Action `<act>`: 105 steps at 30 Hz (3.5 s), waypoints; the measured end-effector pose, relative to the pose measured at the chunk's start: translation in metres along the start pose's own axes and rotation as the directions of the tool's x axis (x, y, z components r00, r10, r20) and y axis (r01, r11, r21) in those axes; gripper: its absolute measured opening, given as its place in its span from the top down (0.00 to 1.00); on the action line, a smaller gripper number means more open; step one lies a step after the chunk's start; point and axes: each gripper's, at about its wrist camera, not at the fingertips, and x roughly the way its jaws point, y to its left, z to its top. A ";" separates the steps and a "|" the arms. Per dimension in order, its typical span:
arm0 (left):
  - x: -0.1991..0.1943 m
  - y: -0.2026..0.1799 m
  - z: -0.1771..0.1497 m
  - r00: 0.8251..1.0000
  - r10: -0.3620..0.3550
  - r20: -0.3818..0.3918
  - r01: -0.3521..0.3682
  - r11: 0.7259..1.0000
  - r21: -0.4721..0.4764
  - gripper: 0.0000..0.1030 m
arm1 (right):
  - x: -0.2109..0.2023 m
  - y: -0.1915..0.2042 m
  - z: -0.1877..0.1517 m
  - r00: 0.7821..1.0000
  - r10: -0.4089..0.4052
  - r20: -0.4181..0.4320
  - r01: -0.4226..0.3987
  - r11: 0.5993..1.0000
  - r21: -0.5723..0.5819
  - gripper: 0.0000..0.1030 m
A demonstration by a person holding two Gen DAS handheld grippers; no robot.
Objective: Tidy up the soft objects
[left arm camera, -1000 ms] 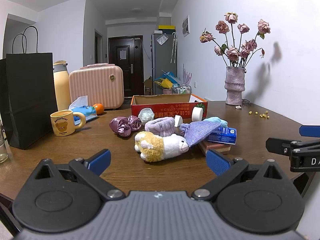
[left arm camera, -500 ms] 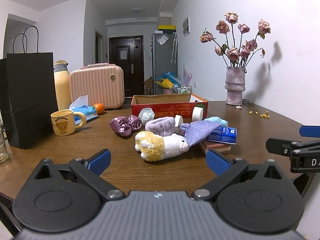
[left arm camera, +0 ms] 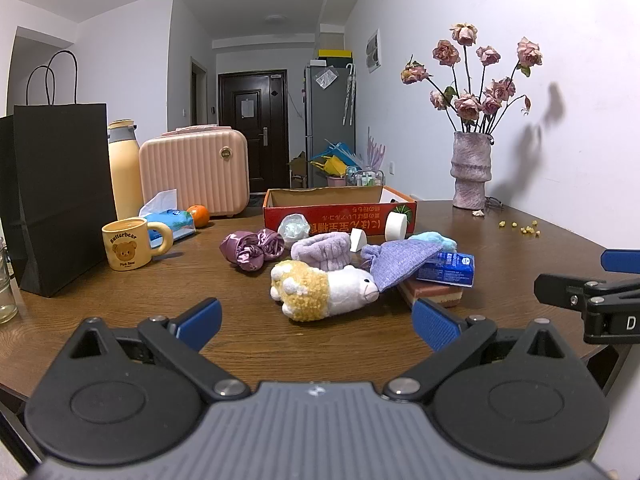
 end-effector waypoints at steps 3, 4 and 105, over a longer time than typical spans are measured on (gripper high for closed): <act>0.001 0.000 -0.001 1.000 0.000 0.000 0.000 1.000 -0.001 0.00 | 0.000 0.001 0.000 1.000 0.000 0.000 0.000 1.000 0.000 0.00; 0.002 0.000 -0.001 1.000 0.000 0.000 0.000 1.000 0.000 0.00 | 0.000 0.000 0.000 1.000 0.000 0.000 0.000 1.000 0.000 0.00; 0.165 0.013 0.021 0.982 -0.038 -0.183 0.034 0.999 -0.028 0.00 | 0.181 -0.014 0.022 0.973 0.023 -0.231 -0.020 1.000 0.015 0.00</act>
